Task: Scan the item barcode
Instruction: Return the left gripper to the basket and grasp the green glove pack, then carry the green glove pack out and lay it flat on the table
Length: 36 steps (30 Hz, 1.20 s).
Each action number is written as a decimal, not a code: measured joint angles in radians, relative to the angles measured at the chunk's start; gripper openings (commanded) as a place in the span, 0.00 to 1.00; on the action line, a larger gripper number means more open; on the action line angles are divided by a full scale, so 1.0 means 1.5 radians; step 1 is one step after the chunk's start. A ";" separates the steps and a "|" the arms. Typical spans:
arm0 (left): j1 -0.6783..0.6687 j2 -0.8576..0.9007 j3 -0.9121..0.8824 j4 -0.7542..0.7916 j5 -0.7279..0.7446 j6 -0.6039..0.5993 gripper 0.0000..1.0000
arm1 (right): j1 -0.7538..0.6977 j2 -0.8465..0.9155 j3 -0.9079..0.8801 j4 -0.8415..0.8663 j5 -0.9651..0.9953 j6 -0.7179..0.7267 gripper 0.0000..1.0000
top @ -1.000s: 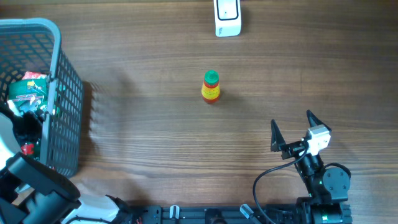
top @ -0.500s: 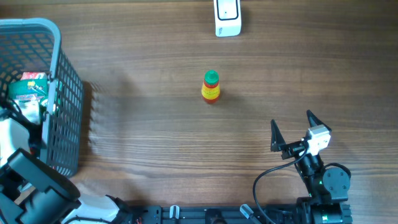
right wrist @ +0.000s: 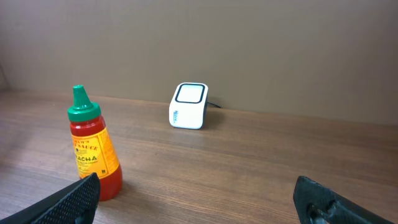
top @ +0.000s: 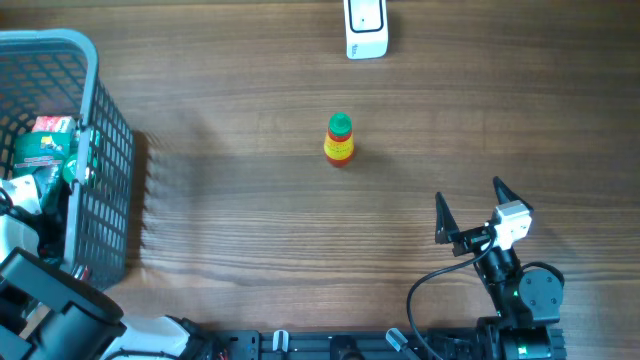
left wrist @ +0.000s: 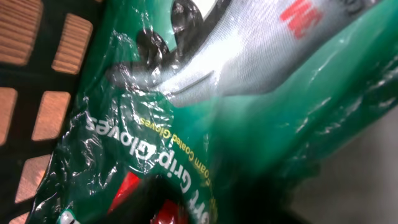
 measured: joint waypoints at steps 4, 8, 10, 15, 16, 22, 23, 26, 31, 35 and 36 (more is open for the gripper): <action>0.000 -0.003 -0.001 0.027 -0.001 -0.067 0.04 | 0.000 0.000 0.000 0.000 0.000 0.000 1.00; -0.001 -0.065 0.019 0.010 -0.001 -0.148 0.04 | 0.000 0.000 0.000 0.000 0.000 0.000 1.00; -0.001 -0.125 0.039 0.011 0.001 -0.197 0.04 | 0.000 0.000 0.000 0.000 0.000 0.000 1.00; 0.000 -0.298 0.073 0.020 0.015 -0.331 0.04 | 0.000 0.000 0.000 0.000 0.000 0.000 1.00; 0.000 -0.341 0.075 0.020 0.035 -0.370 0.04 | 0.000 0.000 0.000 0.000 0.000 0.000 1.00; 0.000 -0.521 0.078 0.010 0.266 -0.607 0.04 | 0.000 0.000 0.000 0.000 0.000 0.000 1.00; 0.000 -0.538 0.078 0.009 0.318 -0.632 0.04 | 0.000 0.000 0.000 0.000 0.000 0.000 1.00; -0.028 -0.578 0.078 0.009 0.494 -0.690 0.04 | 0.000 0.000 0.000 0.000 0.000 0.000 1.00; -0.159 -0.616 0.079 -0.084 0.663 -0.739 0.04 | 0.000 0.000 0.000 0.000 0.000 0.000 1.00; -0.285 -0.619 0.083 -0.234 0.688 -0.711 0.04 | 0.000 -0.001 0.000 0.000 0.000 0.000 1.00; -0.327 -0.618 0.082 -0.287 0.673 -0.700 0.04 | 0.000 -0.001 0.000 0.000 0.000 0.000 1.00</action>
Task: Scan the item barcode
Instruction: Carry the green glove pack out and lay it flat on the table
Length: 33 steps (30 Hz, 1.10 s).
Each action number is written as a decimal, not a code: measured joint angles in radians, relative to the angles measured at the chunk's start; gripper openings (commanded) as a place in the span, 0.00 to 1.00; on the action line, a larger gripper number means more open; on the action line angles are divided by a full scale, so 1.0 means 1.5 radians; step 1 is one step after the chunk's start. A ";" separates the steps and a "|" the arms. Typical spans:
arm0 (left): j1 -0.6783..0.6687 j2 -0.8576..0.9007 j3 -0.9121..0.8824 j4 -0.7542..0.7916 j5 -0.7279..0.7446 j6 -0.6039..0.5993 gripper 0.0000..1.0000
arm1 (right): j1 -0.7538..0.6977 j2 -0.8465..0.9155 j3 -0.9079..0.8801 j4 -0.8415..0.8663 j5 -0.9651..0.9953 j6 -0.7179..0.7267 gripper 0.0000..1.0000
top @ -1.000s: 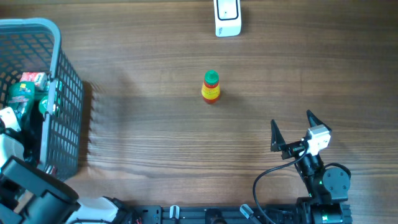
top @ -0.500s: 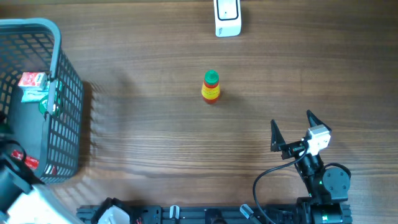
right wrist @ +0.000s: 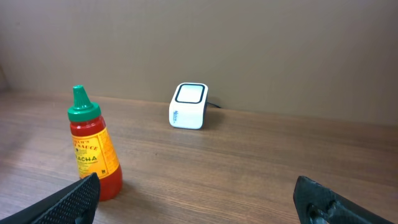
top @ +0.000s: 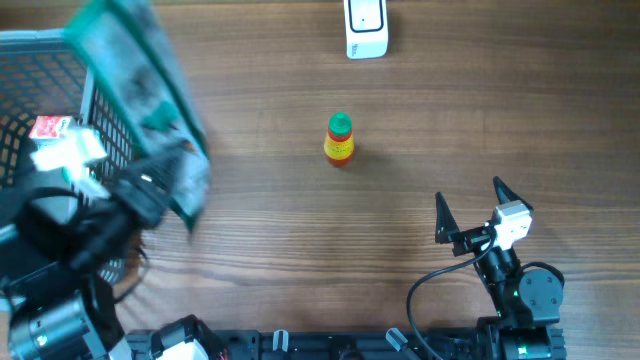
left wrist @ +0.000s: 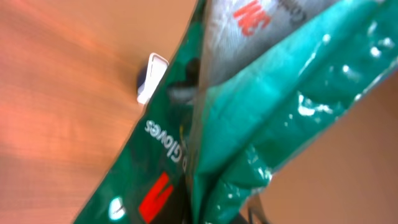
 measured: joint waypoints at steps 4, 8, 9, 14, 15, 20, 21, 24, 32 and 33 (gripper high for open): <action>-0.121 0.000 -0.001 -0.114 -0.106 0.018 0.04 | 0.000 -0.001 0.000 0.000 0.000 0.000 1.00; -0.224 0.000 -0.023 -0.147 -0.236 0.014 0.04 | 0.000 -0.001 0.000 0.000 0.000 0.000 1.00; -0.249 0.000 -0.037 -0.148 -0.272 0.014 0.04 | 0.000 -0.001 0.000 0.000 0.000 0.000 1.00; -0.314 0.000 -0.084 -0.148 -0.367 -0.046 0.04 | 0.000 -0.001 0.000 0.000 0.000 0.000 1.00; -0.324 0.000 -0.096 -0.147 -0.380 -0.063 0.04 | 0.000 -0.001 0.000 0.000 0.000 0.000 1.00; -0.376 0.004 -0.151 -0.136 -0.410 -0.124 0.04 | 0.000 -0.001 0.000 0.000 0.000 0.000 1.00; -0.394 0.005 -0.160 -0.123 -0.413 -0.138 0.04 | 0.000 -0.001 0.000 0.000 0.000 0.000 1.00; -0.438 0.007 -0.176 -0.073 -0.421 -0.169 0.04 | 0.000 -0.001 0.000 0.000 0.000 0.000 1.00; -0.611 0.126 -0.185 -0.007 -0.490 -0.250 0.04 | 0.000 -0.001 0.000 0.000 0.000 0.000 1.00; -0.625 0.142 -0.185 -0.006 -0.504 -0.264 0.04 | 0.000 -0.001 0.000 0.000 0.000 0.000 1.00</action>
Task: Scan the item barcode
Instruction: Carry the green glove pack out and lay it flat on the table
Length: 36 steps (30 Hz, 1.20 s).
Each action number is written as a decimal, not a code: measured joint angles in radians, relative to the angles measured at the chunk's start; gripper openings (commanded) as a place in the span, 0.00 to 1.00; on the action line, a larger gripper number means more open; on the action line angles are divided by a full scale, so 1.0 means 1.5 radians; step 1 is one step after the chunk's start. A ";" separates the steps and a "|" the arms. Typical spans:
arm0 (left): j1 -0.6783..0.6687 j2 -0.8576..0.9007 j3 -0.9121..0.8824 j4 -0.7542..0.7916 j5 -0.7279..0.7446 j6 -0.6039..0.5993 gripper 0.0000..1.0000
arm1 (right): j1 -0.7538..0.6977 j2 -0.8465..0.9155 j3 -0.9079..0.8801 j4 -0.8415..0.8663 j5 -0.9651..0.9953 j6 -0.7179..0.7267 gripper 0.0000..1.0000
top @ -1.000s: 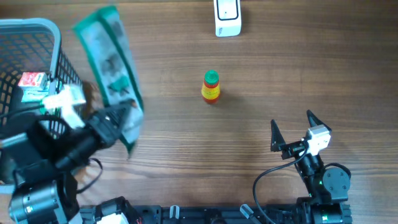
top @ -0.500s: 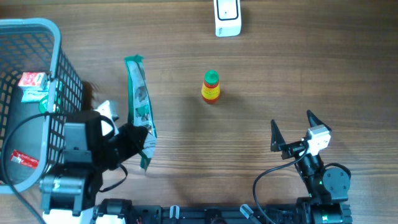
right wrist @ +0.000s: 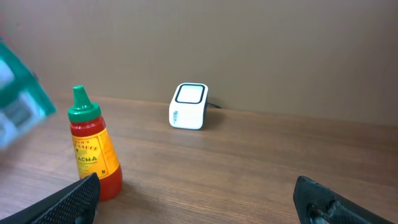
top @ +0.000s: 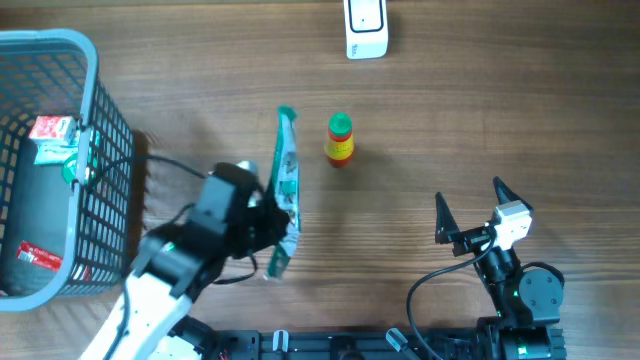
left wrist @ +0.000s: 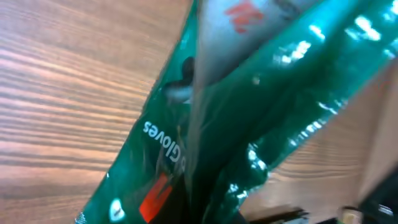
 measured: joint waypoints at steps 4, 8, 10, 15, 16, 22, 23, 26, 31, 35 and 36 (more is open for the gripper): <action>-0.063 0.096 -0.001 0.046 -0.050 -0.047 0.04 | 0.000 0.000 0.000 0.000 0.000 0.000 1.00; -0.120 0.165 -0.002 0.119 -0.062 -0.064 0.04 | 0.000 0.000 0.000 0.000 0.000 0.000 1.00; -0.139 0.181 -0.003 0.144 -0.062 -0.069 0.04 | 0.000 0.000 0.000 0.000 0.000 0.000 1.00; -0.157 0.186 -0.003 0.168 -0.081 -0.072 0.04 | 0.000 0.000 0.000 0.000 0.000 0.000 0.99; -0.157 0.186 -0.003 0.163 -0.090 -0.072 0.04 | 0.000 0.000 0.000 0.000 0.000 0.000 1.00; -0.157 0.186 -0.003 0.148 -0.151 -0.107 0.12 | 0.000 0.000 0.000 0.000 0.000 0.000 1.00; -0.157 0.186 -0.003 0.146 -0.174 -0.116 0.17 | 0.000 0.000 0.000 0.000 0.000 0.000 1.00; -0.157 0.186 -0.003 0.128 -0.249 -0.126 0.18 | 0.000 0.000 0.000 0.000 0.000 0.000 1.00; -0.157 0.186 -0.003 0.138 -0.300 -0.132 0.22 | 0.000 0.000 0.000 0.000 0.000 0.000 1.00; -0.157 0.187 -0.003 0.163 -0.306 -0.140 0.51 | 0.000 0.000 0.000 0.000 0.000 0.000 1.00; -0.157 0.187 -0.003 0.172 -0.307 -0.139 0.57 | 0.000 0.000 0.000 0.000 0.000 0.000 1.00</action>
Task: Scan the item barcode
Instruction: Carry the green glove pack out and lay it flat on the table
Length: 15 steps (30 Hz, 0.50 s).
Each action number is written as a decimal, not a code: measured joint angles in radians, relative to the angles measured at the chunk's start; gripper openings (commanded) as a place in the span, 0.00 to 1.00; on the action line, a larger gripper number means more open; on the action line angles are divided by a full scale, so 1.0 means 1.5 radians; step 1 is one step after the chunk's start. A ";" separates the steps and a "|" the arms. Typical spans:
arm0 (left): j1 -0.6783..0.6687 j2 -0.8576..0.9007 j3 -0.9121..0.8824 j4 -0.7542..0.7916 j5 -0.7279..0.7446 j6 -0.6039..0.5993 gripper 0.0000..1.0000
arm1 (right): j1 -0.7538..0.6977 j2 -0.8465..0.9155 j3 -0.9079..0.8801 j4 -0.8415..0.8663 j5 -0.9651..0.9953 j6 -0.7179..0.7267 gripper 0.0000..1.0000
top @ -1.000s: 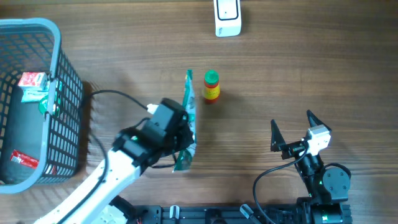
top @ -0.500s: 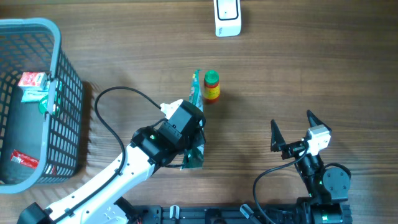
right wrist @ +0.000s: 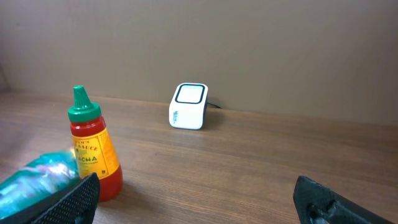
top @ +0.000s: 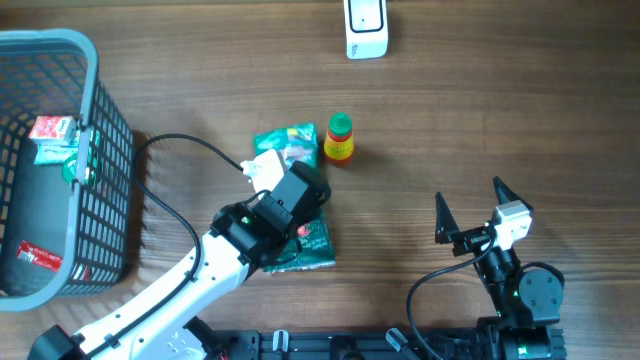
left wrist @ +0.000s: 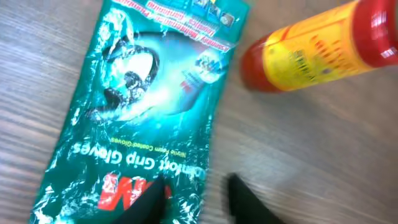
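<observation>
The green glove packet point(left wrist: 143, 118) lies flat on the table, printed side up, its top end beside the sriracha bottle point(left wrist: 311, 46). My left gripper point(left wrist: 196, 199) hovers low over the packet's bottom right corner. Its jaws are apart, one finger over the packet, the other over bare wood; nothing is held. Overhead, the left arm covers the packet's point(top: 285, 140) middle. The white barcode scanner point(top: 366, 28) stands at the far edge, facing the right wrist camera point(right wrist: 188, 106). My right gripper point(top: 470, 205) rests open at the near right.
A grey mesh basket point(top: 100, 130) at the left edge holds a few more packets. The sriracha bottle point(top: 340, 139) stands upright between the glove packet and the scanner. A black cable trails from the left arm across the table toward the basket.
The packet was held on edge above the table, left of the bottle. It now lies flat beside the bottle, and my left gripper has opened and let it go. The right arm is unchanged.
My left gripper was down in the basket on the green glove packet. It then held the packet up over the basket's rim, then on edge at mid-table near the bottle. The packet now lies flat there, released. The right arm stayed put throughout.
</observation>
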 measured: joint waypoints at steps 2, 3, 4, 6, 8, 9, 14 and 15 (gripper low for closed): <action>0.000 0.000 0.000 0.037 -0.004 -0.006 0.58 | 0.000 0.000 0.000 0.000 0.000 0.000 1.00; 0.000 0.001 0.000 0.054 -0.004 -0.004 0.59 | 0.000 0.000 0.000 0.000 0.000 0.000 1.00; 0.000 0.001 -0.001 0.090 -0.004 0.000 0.63 | 0.000 0.000 0.000 0.000 0.000 0.000 1.00; 0.000 0.001 0.001 0.148 -0.004 0.019 0.79 | 0.000 0.000 0.000 0.000 0.000 0.000 1.00; 0.000 -0.001 0.008 0.171 -0.005 0.054 0.88 | 0.000 0.000 0.000 0.000 0.000 0.000 1.00; 0.001 -0.003 0.017 0.172 -0.006 0.071 0.89 | 0.000 0.000 0.000 0.000 0.000 0.000 1.00; 0.059 -0.068 0.094 0.156 -0.010 0.181 0.89 | 0.000 0.000 0.000 0.000 0.000 0.000 1.00; 0.069 -0.080 0.101 0.149 -0.009 0.195 0.90 | 0.000 0.000 0.000 0.000 0.000 0.000 1.00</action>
